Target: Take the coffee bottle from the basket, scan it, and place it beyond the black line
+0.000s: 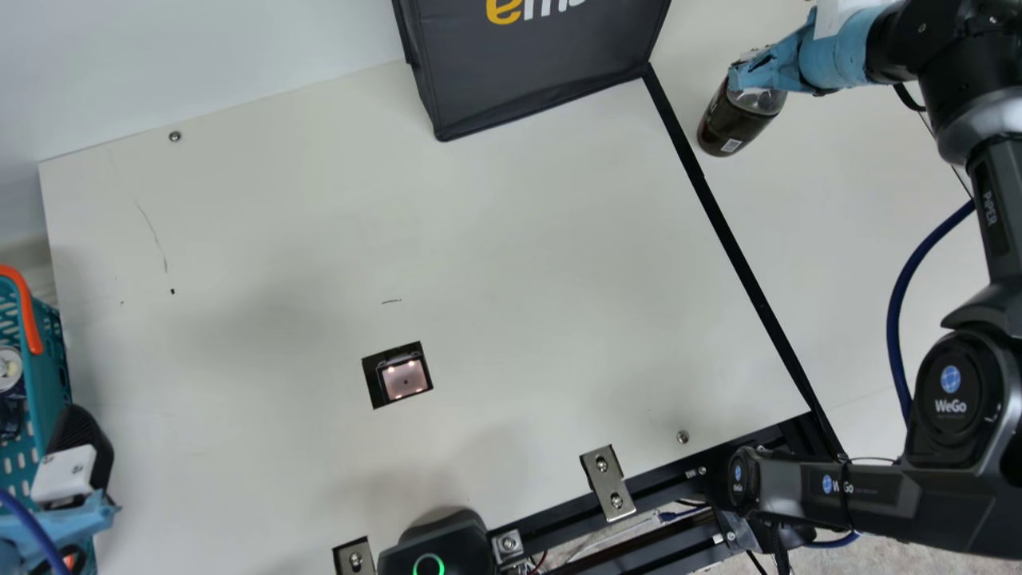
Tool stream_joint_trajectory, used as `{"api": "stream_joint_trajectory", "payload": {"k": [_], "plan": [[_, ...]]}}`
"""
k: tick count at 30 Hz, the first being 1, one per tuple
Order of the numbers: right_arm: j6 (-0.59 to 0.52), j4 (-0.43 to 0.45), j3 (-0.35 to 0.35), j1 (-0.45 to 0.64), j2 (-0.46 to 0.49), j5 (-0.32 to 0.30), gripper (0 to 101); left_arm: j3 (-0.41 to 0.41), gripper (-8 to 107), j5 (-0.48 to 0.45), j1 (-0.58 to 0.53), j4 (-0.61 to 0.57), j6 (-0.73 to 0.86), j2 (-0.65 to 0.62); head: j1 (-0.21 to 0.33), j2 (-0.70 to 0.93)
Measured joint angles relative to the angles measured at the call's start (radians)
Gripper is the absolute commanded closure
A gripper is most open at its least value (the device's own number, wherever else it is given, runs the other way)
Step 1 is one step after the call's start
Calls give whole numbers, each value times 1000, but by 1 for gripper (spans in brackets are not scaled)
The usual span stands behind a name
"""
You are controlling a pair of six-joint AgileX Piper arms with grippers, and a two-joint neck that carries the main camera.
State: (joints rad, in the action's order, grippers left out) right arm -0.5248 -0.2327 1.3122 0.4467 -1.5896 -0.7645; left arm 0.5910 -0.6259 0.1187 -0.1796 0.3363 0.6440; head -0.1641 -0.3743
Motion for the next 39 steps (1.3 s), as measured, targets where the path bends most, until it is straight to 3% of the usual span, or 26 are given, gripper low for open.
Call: {"api": "stream_joint_trajectory", "payload": {"k": [13, 39], "plan": [[1, 0, -1, 0, 1, -3, 11, 0, 9, 0, 0, 0, 0, 0, 0, -2], [-9, -61, 57, -19, 67, -49, 11, 0, 9, 0, 0, 0, 0, 0, 0, 0]]}}
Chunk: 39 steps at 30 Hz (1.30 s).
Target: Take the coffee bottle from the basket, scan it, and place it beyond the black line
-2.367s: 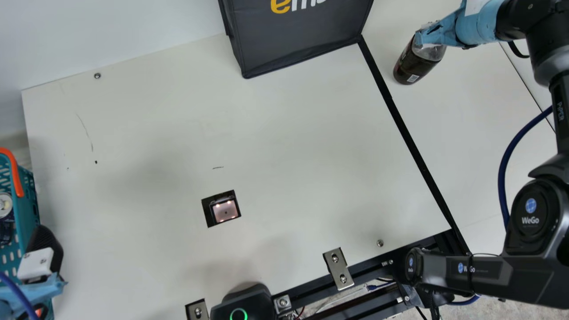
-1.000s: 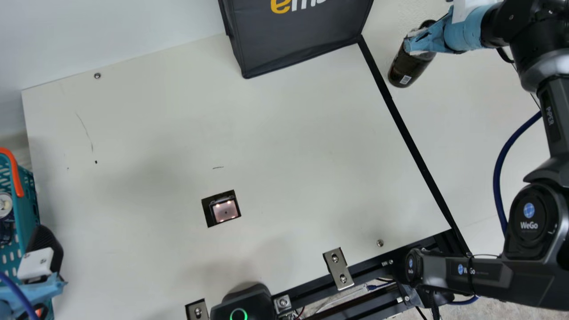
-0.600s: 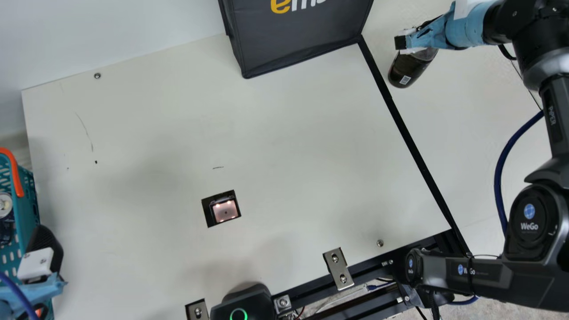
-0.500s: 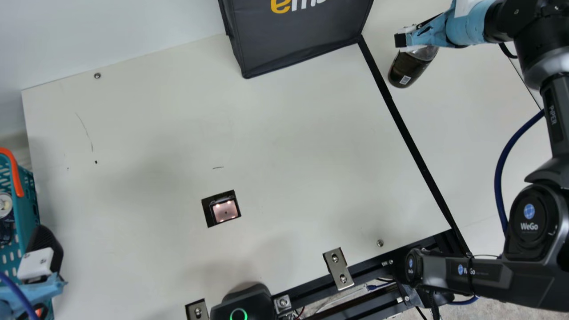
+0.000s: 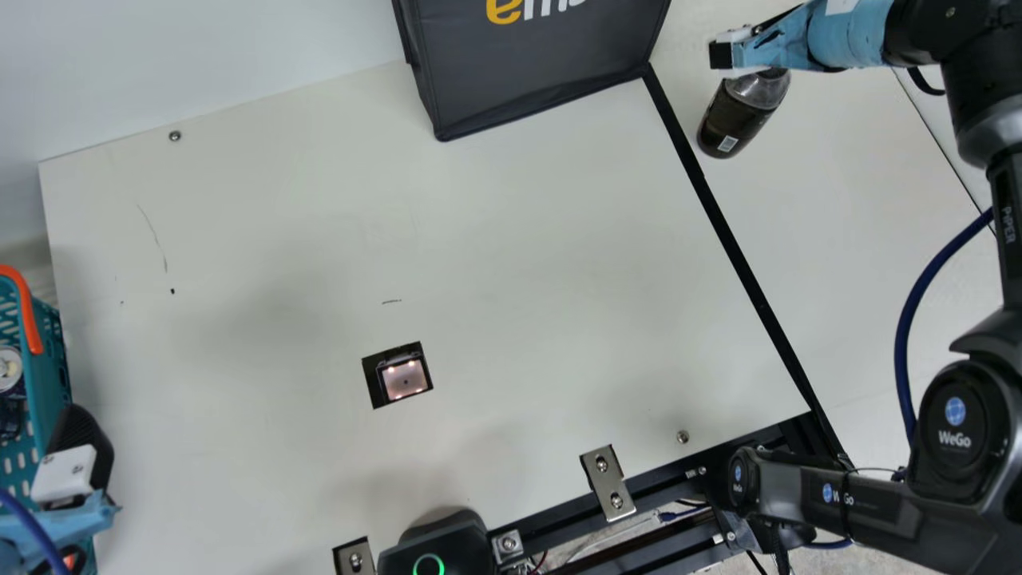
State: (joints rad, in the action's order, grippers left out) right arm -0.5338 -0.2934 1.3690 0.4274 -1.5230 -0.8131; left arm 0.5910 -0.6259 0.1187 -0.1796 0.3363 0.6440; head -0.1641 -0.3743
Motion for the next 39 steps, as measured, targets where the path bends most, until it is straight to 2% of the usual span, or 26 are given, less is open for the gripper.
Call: {"api": "stream_joint_trajectory", "payload": {"k": [21, 39], "plan": [[38, -26, -22, -124, 108, -20, 11, 0, 9, 0, 0, 0, 0, 0, 0, 0], [158, 42, -37, -288, 150, 0, 11, 0, 9, 0, 0, 0, 0, 0, 0, 0]]}}
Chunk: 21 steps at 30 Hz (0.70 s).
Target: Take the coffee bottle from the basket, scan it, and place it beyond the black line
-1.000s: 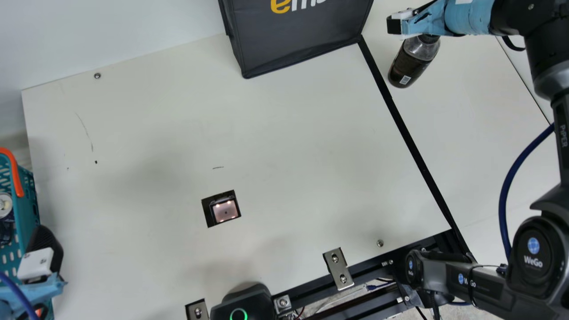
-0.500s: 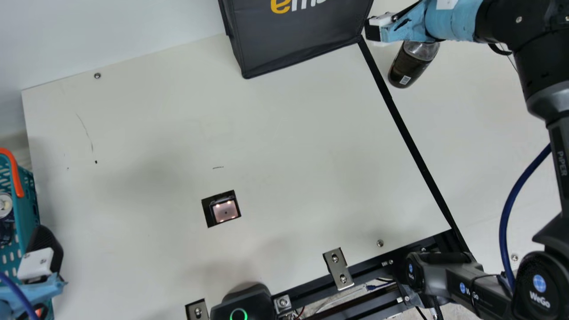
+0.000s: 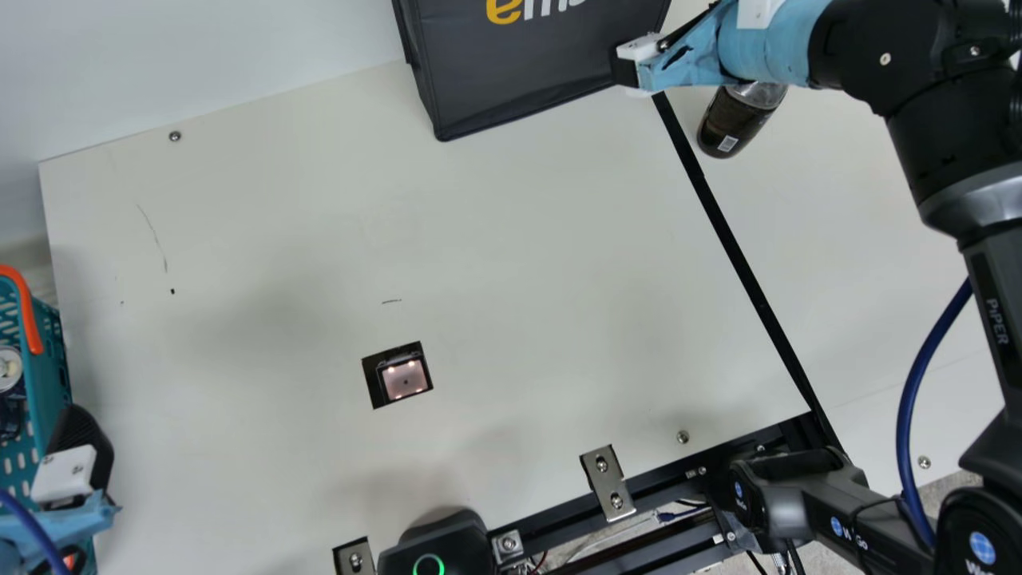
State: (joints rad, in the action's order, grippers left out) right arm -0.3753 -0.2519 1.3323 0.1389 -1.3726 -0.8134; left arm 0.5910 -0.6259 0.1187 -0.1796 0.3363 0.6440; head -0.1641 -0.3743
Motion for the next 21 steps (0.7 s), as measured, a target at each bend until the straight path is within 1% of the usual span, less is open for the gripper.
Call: {"api": "stream_joint_trajectory", "payload": {"k": [12, 21], "plan": [[105, 65, 2, -100, 12, 15, 11, 0, 9, 0, 0, 0, 0, 0, 0, 0], [168, 115, -17, -146, 42, 16, 11, 0, 9, 0, 0, 0, 0, 0, 0, -2]]}}
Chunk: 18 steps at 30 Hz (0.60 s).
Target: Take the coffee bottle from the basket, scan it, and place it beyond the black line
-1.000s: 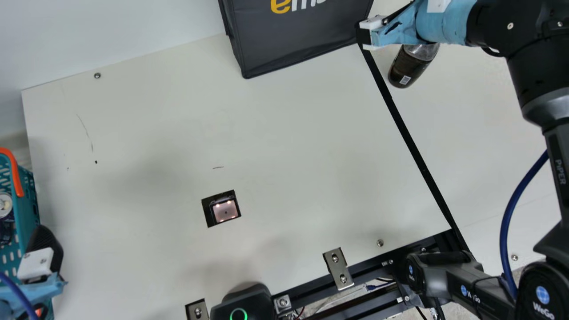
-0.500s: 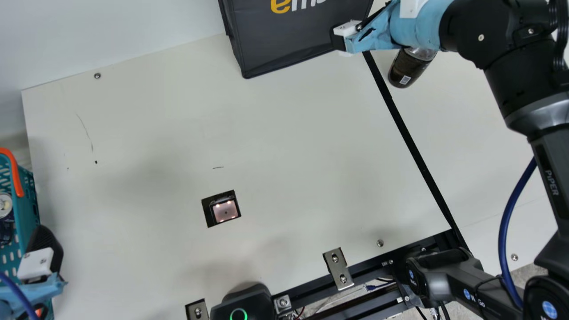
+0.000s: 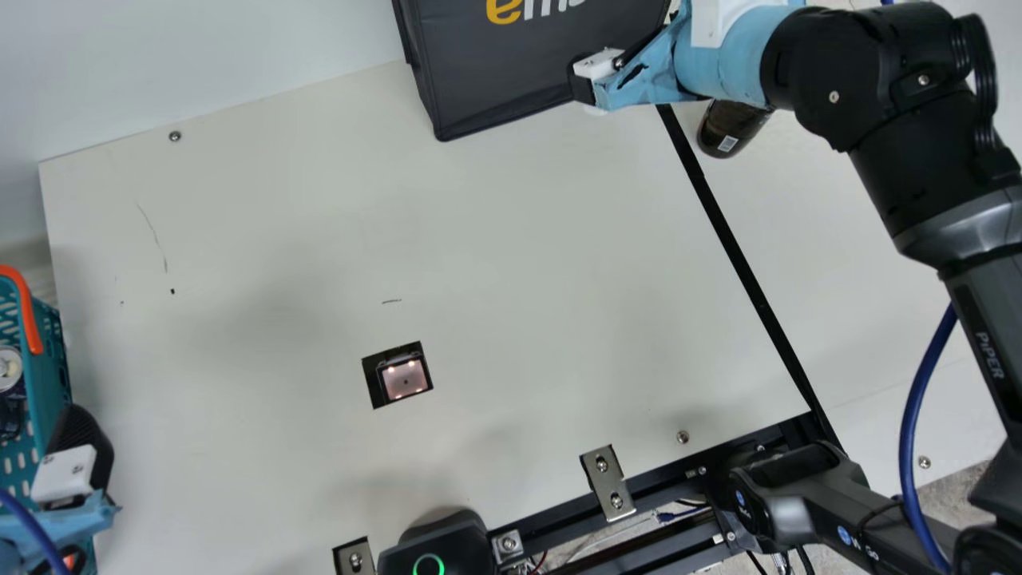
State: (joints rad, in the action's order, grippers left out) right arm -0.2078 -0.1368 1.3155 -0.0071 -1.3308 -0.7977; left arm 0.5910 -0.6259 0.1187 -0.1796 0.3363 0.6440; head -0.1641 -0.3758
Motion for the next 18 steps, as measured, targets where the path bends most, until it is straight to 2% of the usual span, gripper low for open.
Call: {"api": "stream_joint_trajectory", "payload": {"k": [9, 18], "plan": [[25, 25, -15, -15, 25, -2, 11, 7, 9, -8, -5, 5, -8, 3, 0, 2], [68, 62, -40, -13, 177, -126, 11, 163, 9, -156, -43, 45, -83, 32, 0, 186]]}}
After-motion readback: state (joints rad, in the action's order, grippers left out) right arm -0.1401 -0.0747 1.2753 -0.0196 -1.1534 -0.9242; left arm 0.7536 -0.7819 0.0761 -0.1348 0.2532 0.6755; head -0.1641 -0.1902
